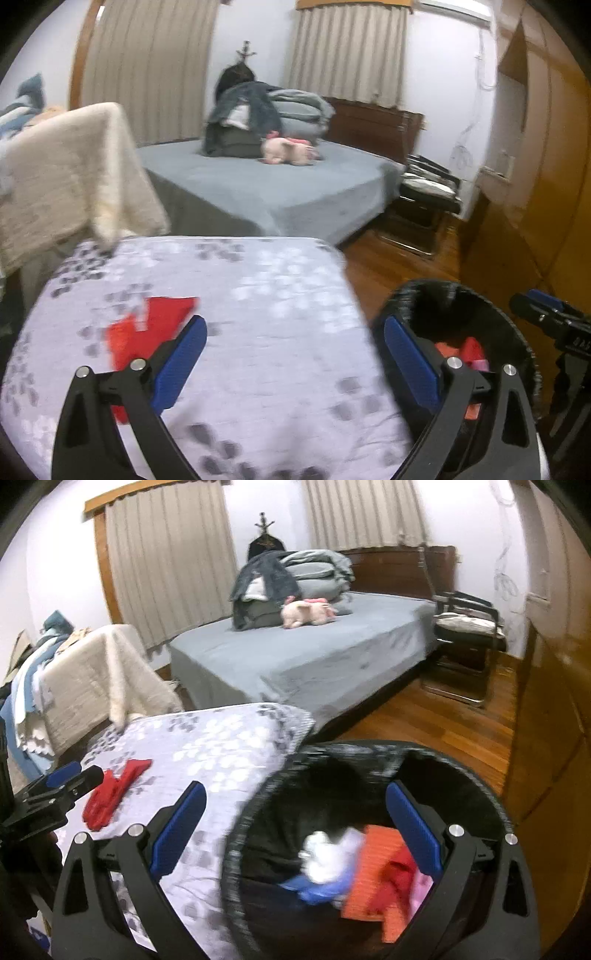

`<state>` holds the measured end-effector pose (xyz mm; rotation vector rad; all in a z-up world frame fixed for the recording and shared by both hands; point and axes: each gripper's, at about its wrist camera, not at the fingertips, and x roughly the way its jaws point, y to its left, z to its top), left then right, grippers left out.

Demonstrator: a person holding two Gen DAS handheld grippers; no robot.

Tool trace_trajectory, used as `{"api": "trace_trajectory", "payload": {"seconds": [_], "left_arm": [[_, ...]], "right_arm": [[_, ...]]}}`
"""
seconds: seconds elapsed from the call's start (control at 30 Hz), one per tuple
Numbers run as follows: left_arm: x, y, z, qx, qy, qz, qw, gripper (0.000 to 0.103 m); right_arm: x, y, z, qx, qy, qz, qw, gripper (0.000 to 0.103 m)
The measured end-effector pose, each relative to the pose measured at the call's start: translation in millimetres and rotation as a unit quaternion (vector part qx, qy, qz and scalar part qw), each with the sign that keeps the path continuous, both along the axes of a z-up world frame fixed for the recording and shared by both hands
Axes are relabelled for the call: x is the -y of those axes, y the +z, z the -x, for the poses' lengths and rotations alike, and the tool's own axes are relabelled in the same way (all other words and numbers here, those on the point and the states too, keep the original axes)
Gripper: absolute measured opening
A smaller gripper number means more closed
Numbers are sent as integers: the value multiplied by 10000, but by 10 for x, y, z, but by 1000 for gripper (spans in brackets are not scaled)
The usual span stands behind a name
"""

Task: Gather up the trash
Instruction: 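Return both tools to the bed and grasp the red gloves with the right tool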

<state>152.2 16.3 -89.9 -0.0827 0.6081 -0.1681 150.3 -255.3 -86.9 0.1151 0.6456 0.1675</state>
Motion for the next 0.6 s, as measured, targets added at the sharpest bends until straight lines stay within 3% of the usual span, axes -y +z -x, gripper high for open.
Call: {"api": "trace_trajectory", "payload": {"seconds": [0.6], "left_arm": [[-1347, -233, 256, -148, 1271, -203, 9916, 95]], "right_arm": [[-1422, -219, -436, -155, 939, 171, 9953, 95]]}}
